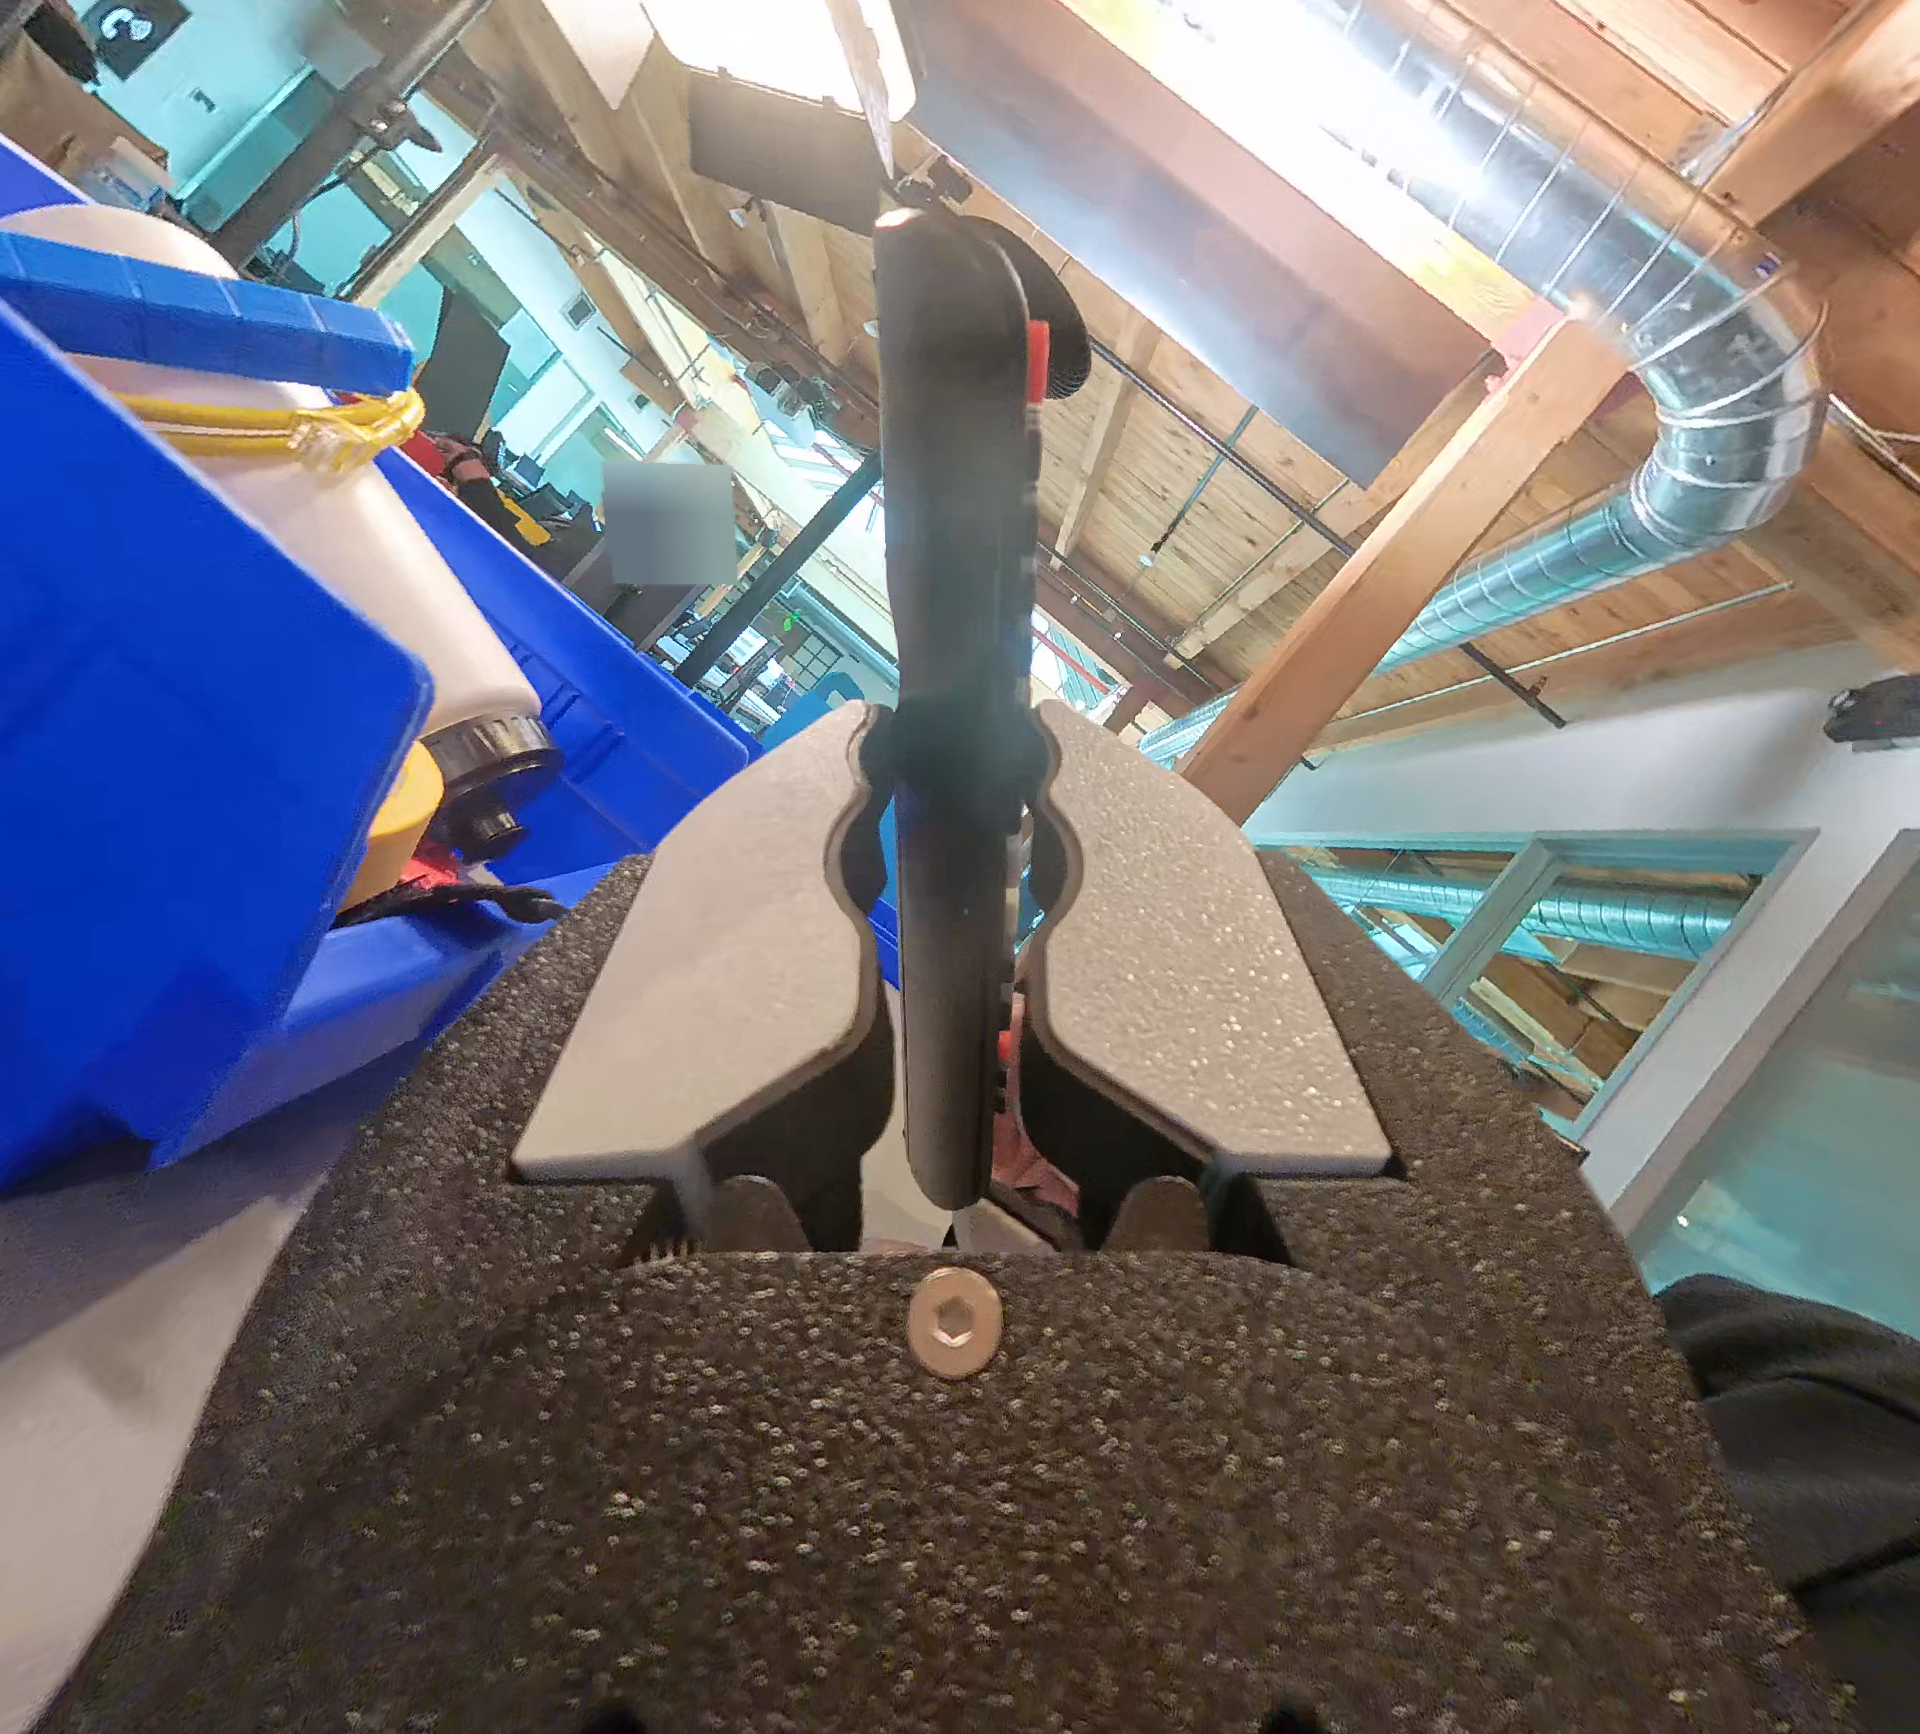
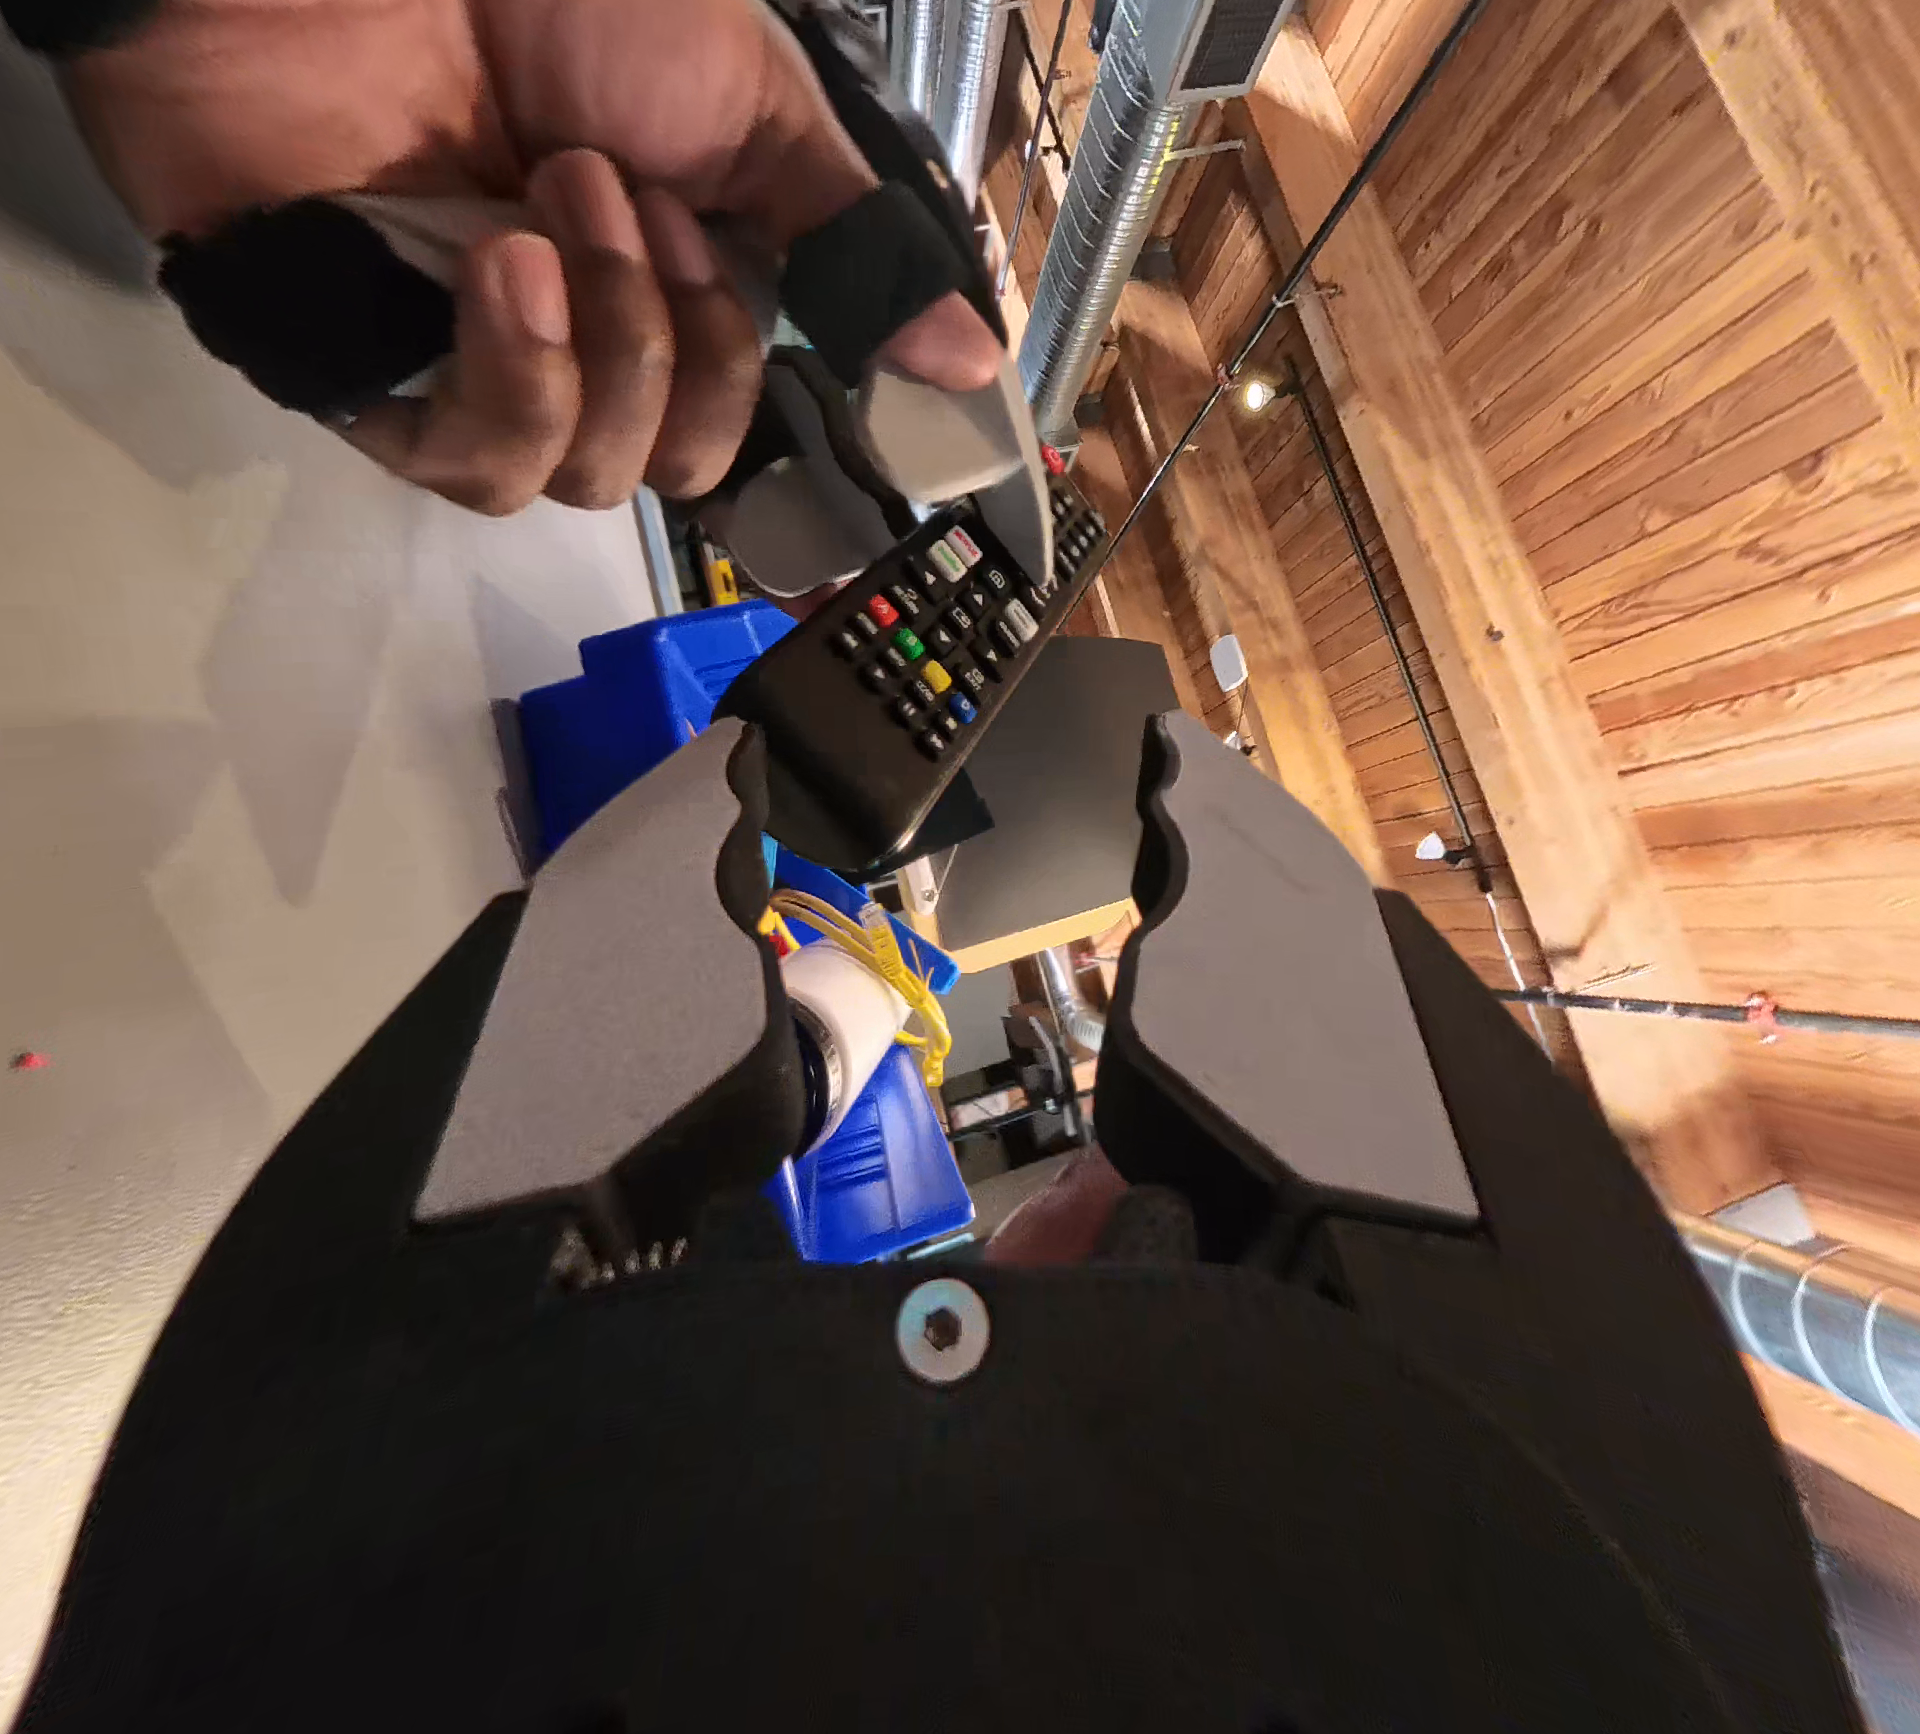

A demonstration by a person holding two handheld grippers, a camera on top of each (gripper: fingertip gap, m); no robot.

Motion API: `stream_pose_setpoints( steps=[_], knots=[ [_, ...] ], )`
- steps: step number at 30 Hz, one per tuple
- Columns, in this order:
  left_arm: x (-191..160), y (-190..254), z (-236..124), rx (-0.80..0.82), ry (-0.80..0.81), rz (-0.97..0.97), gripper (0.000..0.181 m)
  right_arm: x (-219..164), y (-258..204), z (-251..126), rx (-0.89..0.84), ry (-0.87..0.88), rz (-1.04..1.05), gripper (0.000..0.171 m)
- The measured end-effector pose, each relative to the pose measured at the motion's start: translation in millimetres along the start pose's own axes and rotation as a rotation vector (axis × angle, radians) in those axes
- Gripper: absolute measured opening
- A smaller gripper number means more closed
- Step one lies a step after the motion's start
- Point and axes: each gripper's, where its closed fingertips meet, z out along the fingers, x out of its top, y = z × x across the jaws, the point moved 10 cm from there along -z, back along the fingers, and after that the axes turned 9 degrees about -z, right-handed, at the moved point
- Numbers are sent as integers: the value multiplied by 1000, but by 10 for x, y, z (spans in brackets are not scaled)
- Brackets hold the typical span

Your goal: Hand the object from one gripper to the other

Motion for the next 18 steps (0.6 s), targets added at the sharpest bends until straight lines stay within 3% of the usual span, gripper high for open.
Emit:
stream_pose_setpoints(
  steps=[10,18],
  knots=[
    [20,-16,-30,-42,55,-66,25,51,-99,27,61,3,-74,74],
    [-78,-44,48,-41,-35,-121,25,44,-155,71,77,-48,-132,76]
  ],
)
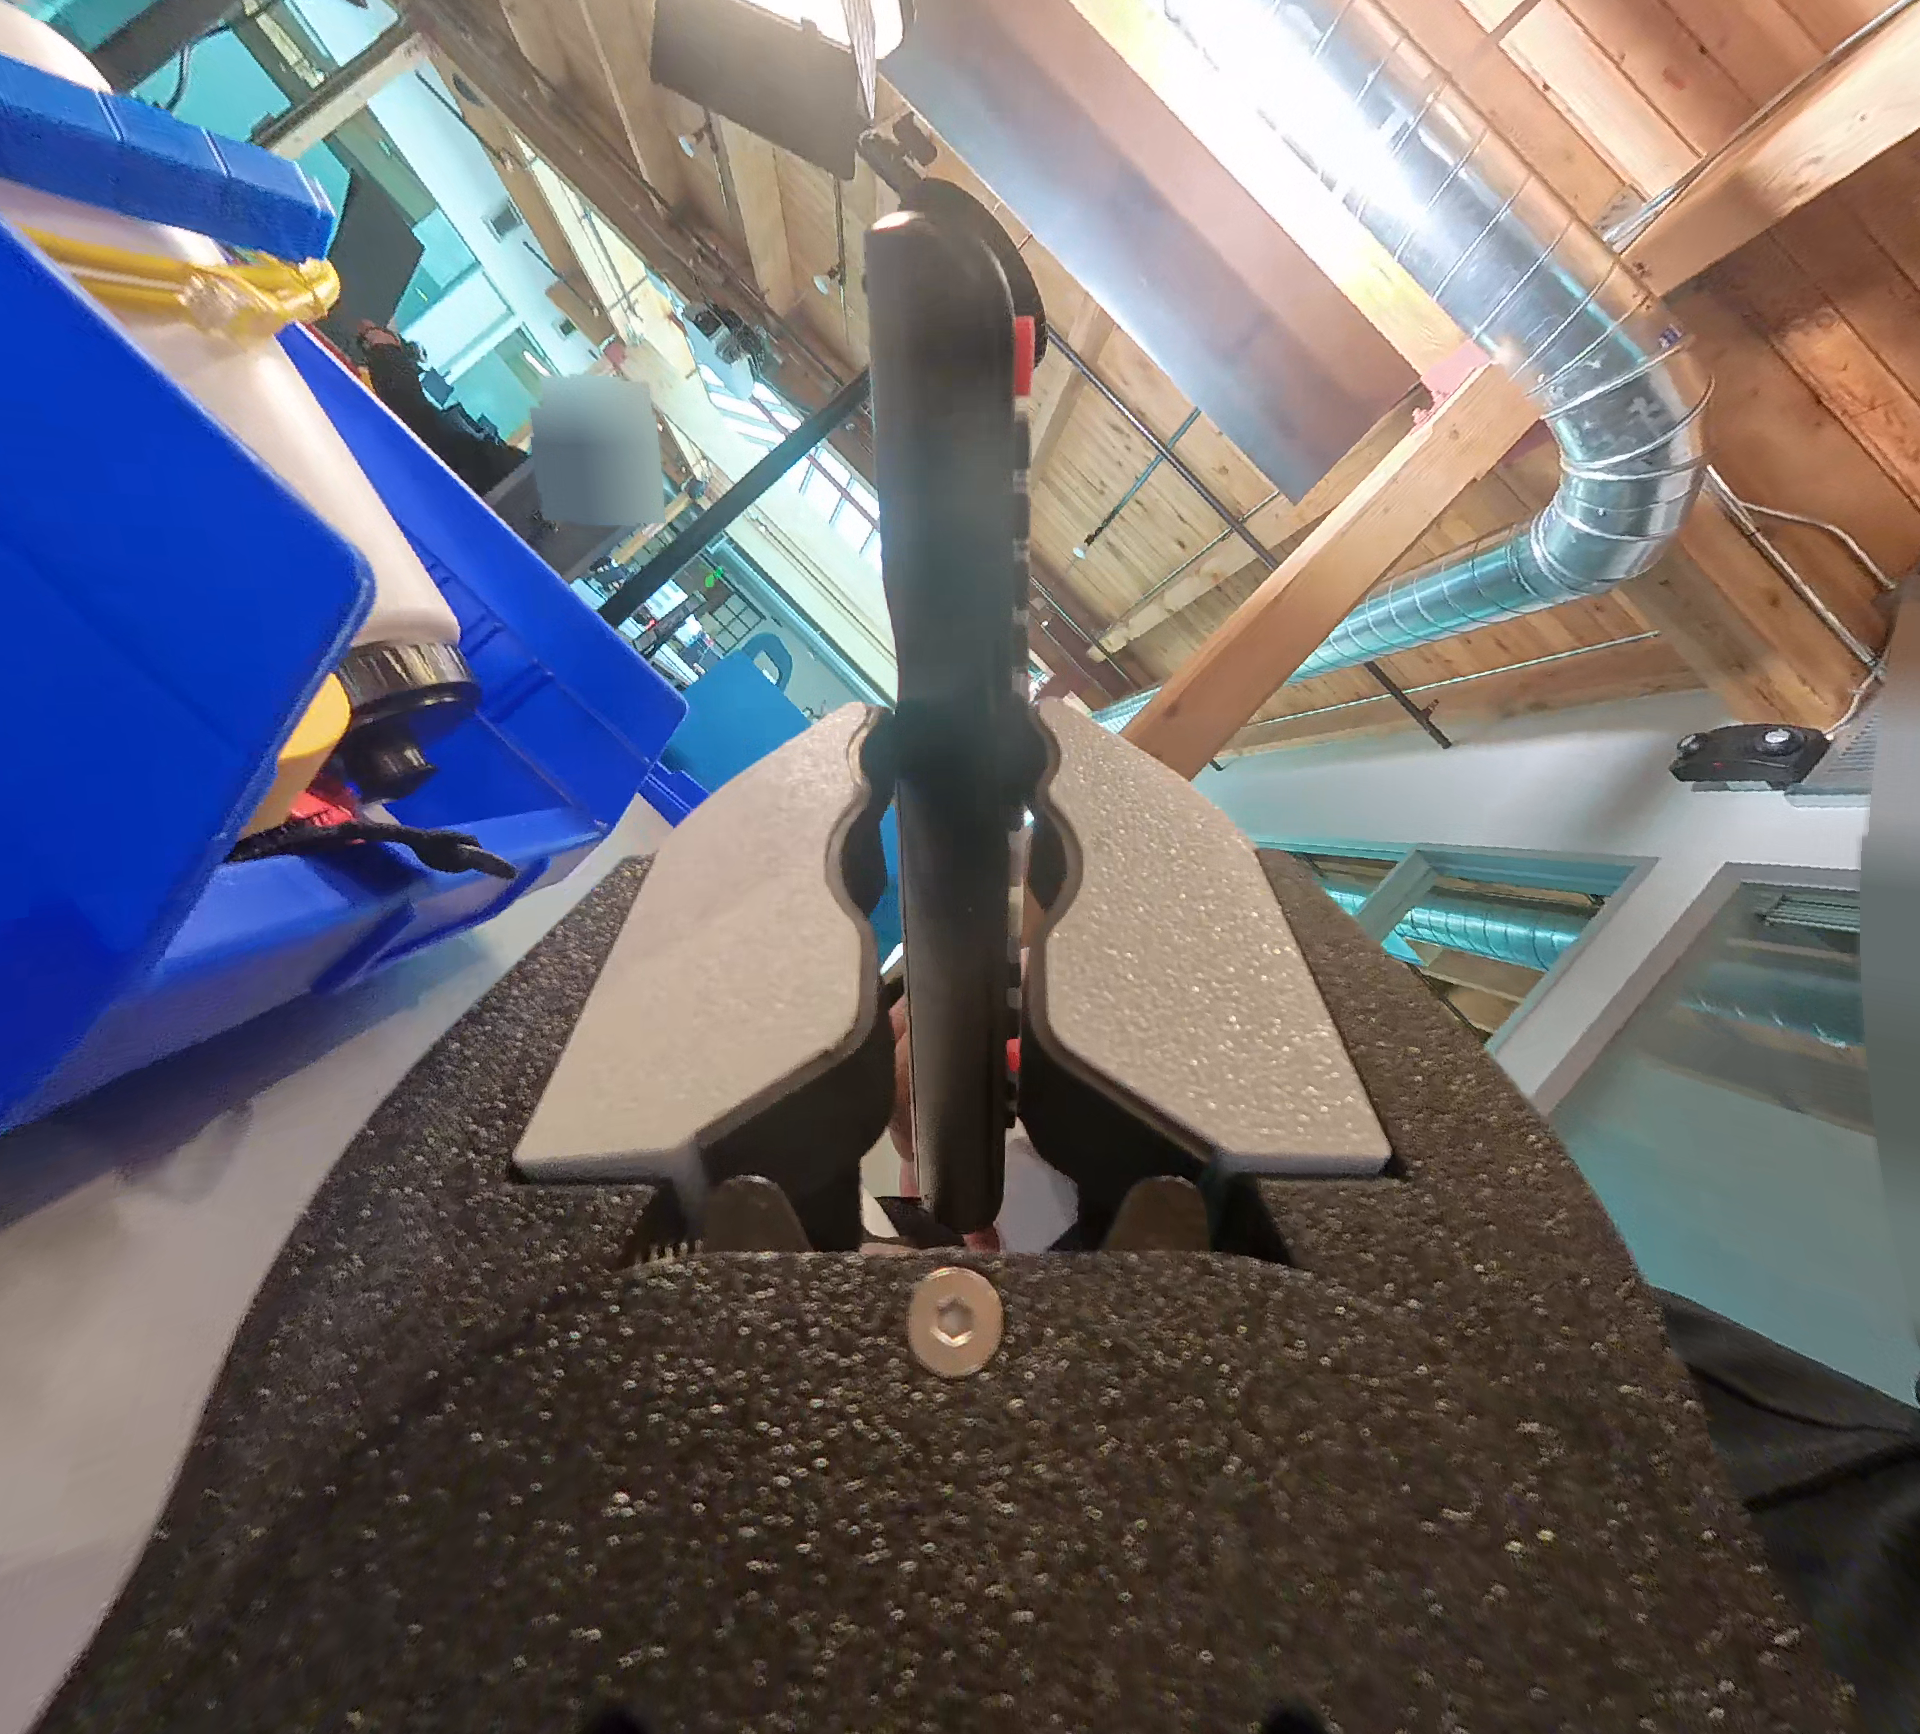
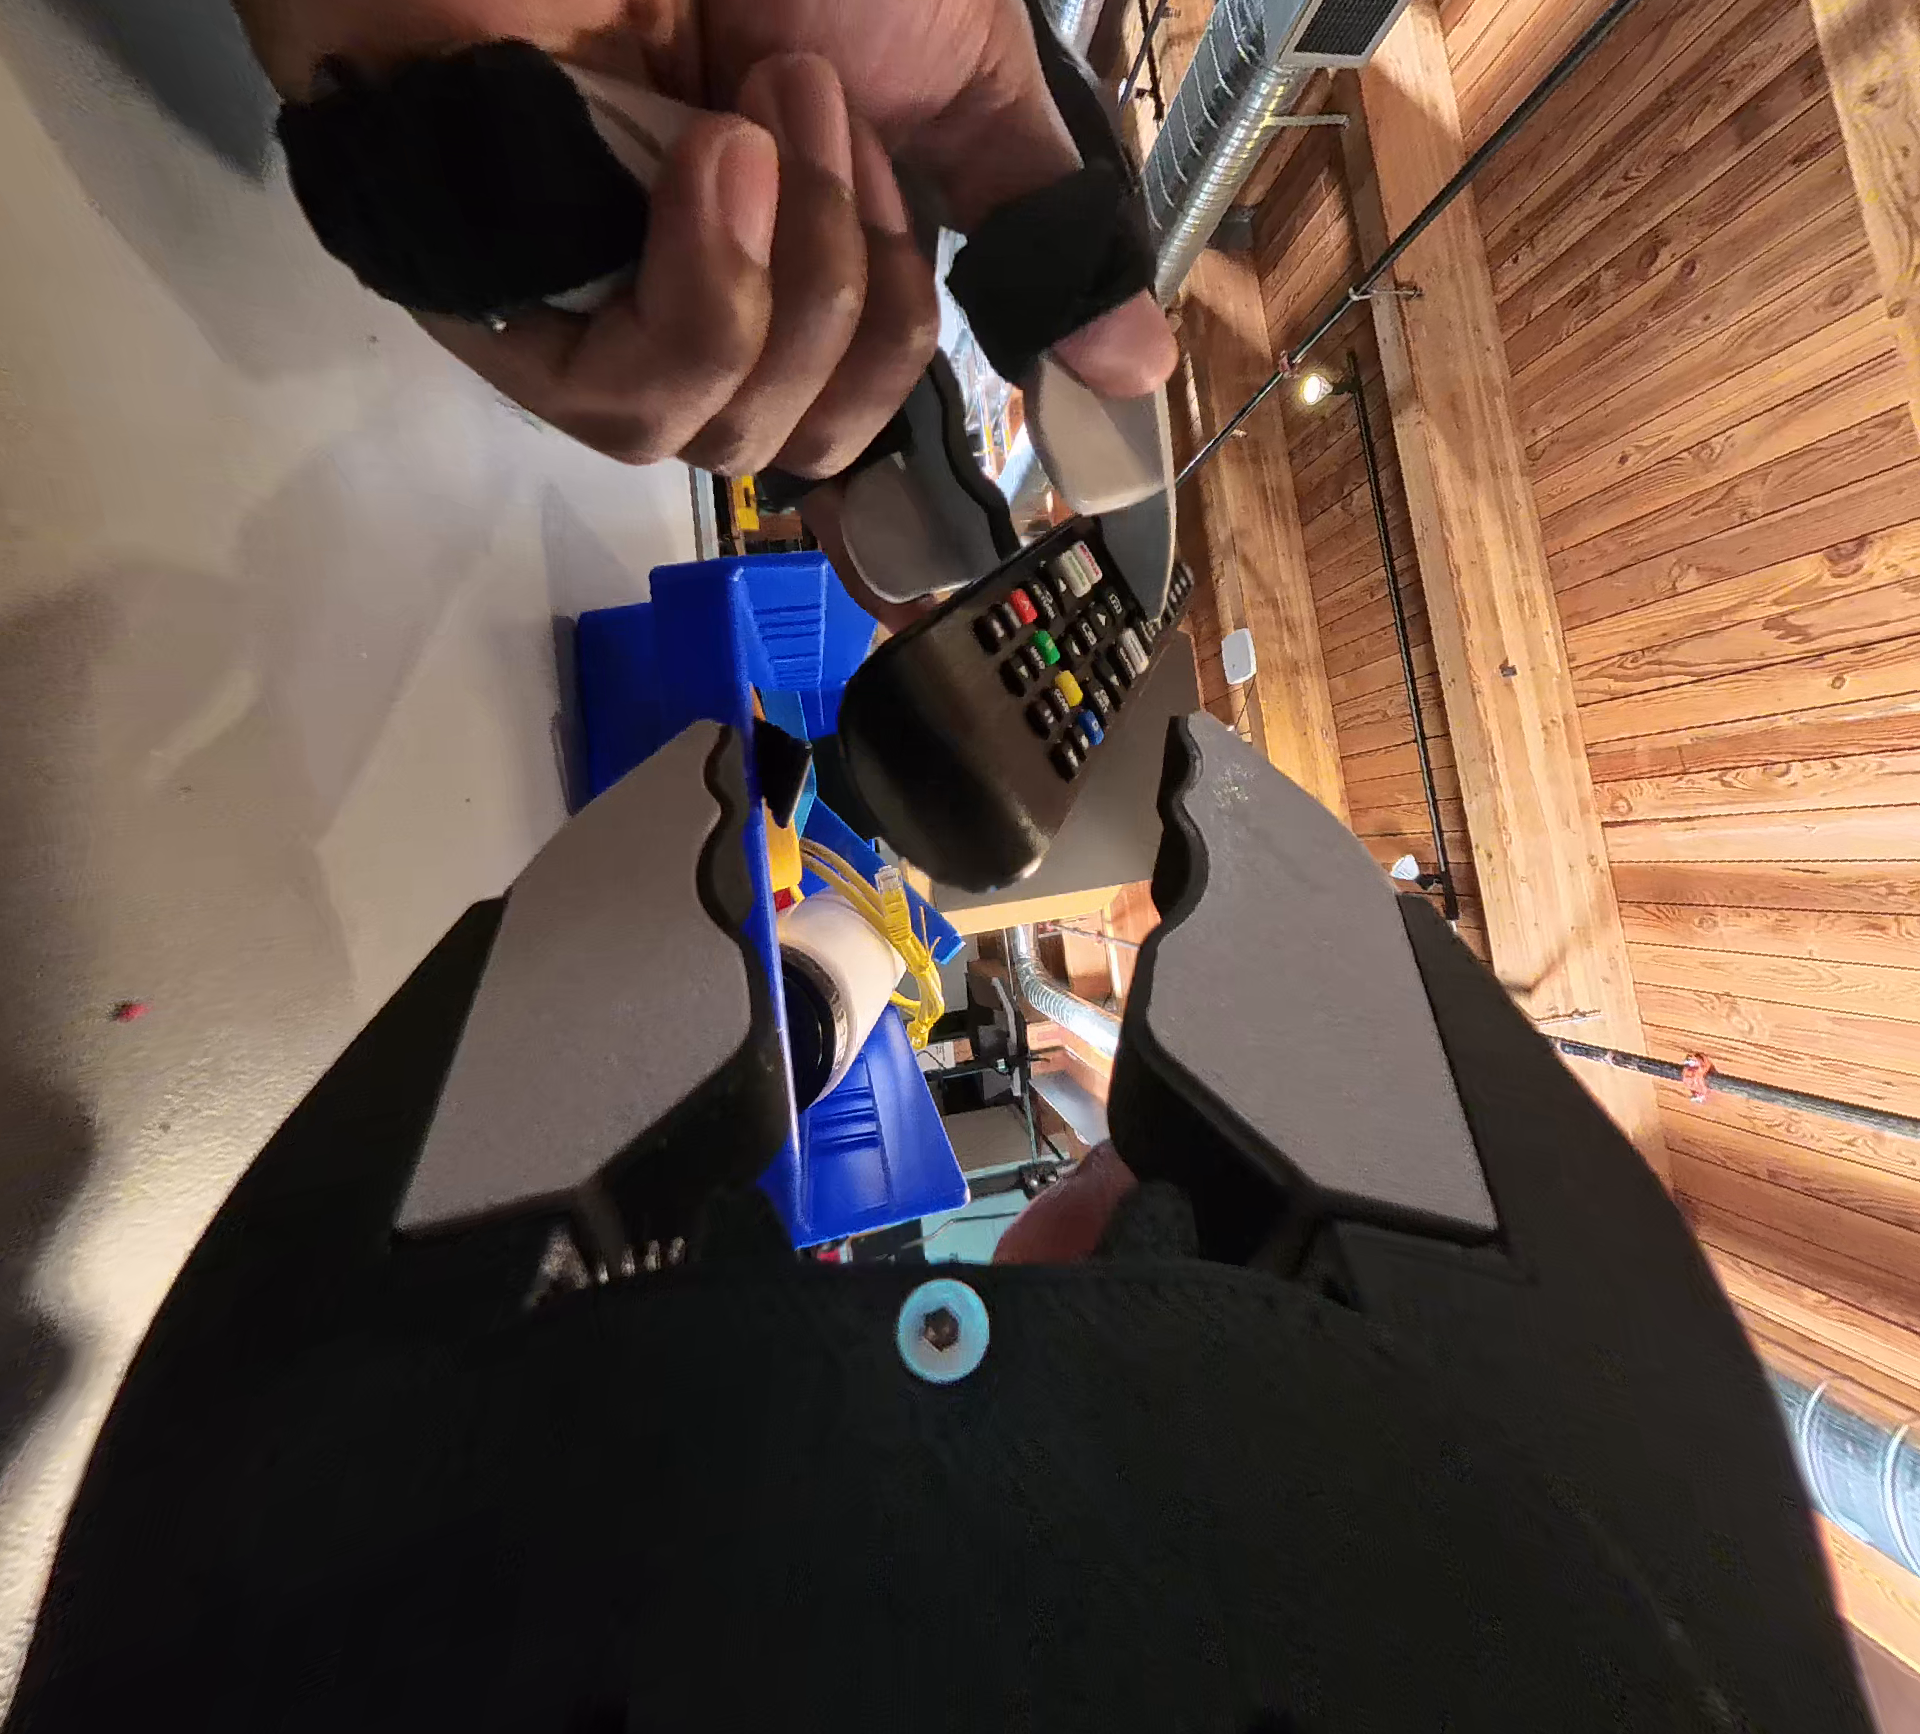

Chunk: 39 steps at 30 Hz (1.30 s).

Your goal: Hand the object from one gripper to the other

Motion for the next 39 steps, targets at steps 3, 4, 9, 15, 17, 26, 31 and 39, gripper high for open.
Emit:
stream_pose_setpoints(
  steps=[3,4,9,15,17,26,31,39],
  knots=[
    [-23,-40,12,37,-14,-25,25,-9,-4,14,5,-19,0,76],
    [-32,-56,16,47,-11,-36,24,-13,-7,18,9,-24,0,77],
    [-121,-99,80,67,-40,-75,24,-10,-32,39,19,-45,-27,75],
    [-237,-117,173,59,-91,-113,25,-57,-34,57,1,-94,-49,54],
    [-221,-135,161,74,-84,-126,25,-56,-25,50,-10,-93,-47,39],
    [-134,-23,131,206,15,151,50,-247,232,-11,-50,-95,367,25],
    [-152,42,163,178,17,223,56,-549,383,-88,-86,-47,758,25],
    [-243,165,247,23,-57,257,72,-860,506,-189,4,390,1512,25]
  ],
)
